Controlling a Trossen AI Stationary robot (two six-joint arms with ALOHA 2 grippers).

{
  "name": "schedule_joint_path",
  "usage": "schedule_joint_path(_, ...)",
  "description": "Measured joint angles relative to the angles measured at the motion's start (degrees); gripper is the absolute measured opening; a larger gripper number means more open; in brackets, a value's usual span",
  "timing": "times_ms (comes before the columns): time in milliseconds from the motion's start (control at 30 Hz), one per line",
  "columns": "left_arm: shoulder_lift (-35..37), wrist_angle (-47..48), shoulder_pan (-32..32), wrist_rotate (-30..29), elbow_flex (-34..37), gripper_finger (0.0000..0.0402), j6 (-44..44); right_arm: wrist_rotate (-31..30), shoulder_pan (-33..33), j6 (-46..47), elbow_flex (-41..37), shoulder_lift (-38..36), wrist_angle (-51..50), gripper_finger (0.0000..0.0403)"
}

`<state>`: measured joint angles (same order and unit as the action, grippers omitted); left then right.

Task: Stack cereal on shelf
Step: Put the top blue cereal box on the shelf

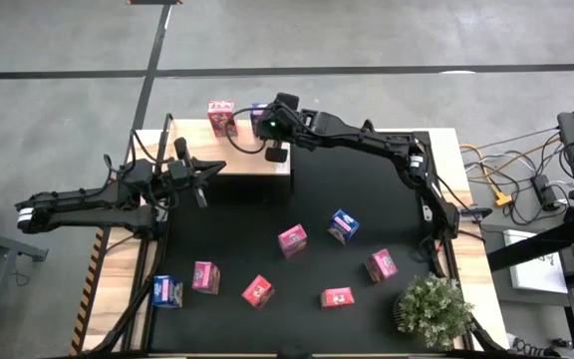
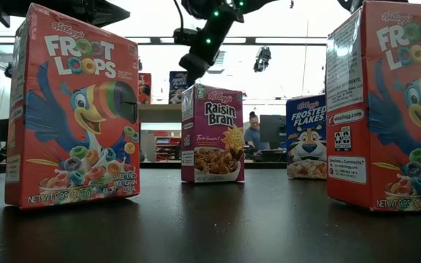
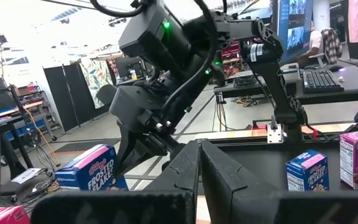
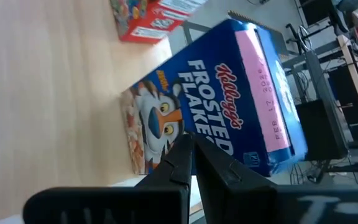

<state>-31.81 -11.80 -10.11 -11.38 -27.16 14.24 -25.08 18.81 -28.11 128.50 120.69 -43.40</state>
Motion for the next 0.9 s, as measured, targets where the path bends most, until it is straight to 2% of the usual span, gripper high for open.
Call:
schedule_joint_path(233, 0.01, -0.02, 0.00, 0.01, 0.00, 0.0000, 0.00, 0.20, 0.23, 0.15, -0.16, 0.10, 0.00, 0.0009)
schedule_joint_path(433, 0.02, 0.00, 0.00, 0.00, 0.00, 0.0000, 0.00, 8.42, 0.22, 2.56, -0.19, 0.12, 1.30, 0.0009)
schedule_joint_path(900, 0.02, -0.02, 0.00, 0.01, 0.00, 0.0000, 0.00, 8.55, 0.36, 0.98, -2.35, 0.19, 11.55, 0.0009)
